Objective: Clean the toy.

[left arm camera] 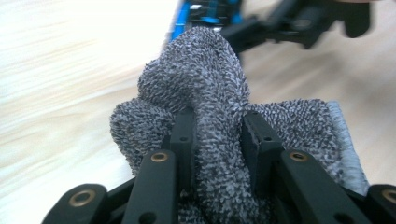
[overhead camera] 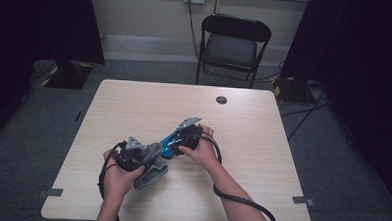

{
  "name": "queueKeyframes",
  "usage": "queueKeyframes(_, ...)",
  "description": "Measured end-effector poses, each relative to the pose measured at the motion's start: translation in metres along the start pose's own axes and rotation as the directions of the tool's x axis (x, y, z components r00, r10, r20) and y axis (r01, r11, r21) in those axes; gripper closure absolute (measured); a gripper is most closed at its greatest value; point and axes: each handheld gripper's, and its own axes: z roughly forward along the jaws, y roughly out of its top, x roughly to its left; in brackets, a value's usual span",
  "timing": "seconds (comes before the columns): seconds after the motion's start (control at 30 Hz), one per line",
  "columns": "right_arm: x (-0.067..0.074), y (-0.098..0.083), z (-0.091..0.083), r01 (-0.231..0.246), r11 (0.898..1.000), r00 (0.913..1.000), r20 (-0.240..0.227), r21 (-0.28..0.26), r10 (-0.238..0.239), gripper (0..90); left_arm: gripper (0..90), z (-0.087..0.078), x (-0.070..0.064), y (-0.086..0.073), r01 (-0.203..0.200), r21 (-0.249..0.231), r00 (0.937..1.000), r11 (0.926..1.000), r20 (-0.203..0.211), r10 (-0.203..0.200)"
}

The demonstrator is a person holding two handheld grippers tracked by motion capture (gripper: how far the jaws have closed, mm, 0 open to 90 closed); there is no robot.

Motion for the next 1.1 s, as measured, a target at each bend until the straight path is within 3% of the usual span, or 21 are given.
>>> queueKeyframes(0.1,0.000,0.001,0.000,-0.001,1.000,1.0000,-0.001,0.005,0.001,7.8,68.7,0.001,0.010,-0.001,-0.002,0.006,0.9994,1.0000,-0.034,0.002)
queueKeyframes(0.27,0.000,0.000,0.000,-0.002,1.000,1.0000,0.000,0.000,0.002,7.8,68.7,0.000,0.026,-0.002,0.027,-0.012,0.9974,0.9996,-0.066,-0.028)
queueKeyframes(0.43,0.000,0.000,0.000,0.001,1.000,1.0000,0.000,0.004,-0.001,7.8,68.7,-0.002,0.042,-0.002,0.038,-0.021,0.9925,0.9991,-0.116,-0.040)
queueKeyframes(0.57,0.000,0.000,0.000,0.000,1.000,1.0000,0.001,0.002,0.000,7.8,68.6,0.008,0.051,-0.005,0.033,0.024,0.9877,0.9992,-0.154,-0.029)
queueKeyframes(0.7,0.000,0.000,0.000,0.000,1.000,1.0000,0.000,0.000,0.000,7.8,68.3,0.026,0.049,-0.006,0.038,0.061,0.9902,0.9974,-0.137,-0.029)
queueKeyframes(0.87,0.000,0.000,0.000,0.002,1.000,1.0000,0.001,0.003,-0.002,7.8,68.2,0.036,0.040,0.000,-0.018,0.085,0.9913,0.9962,-0.129,0.029)
queueKeyframes(1.1,0.001,0.001,0.000,-0.001,1.000,1.0000,0.000,0.007,0.001,7.8,68.1,0.046,0.023,0.006,-0.129,0.096,0.9886,0.9870,-0.066,0.135)
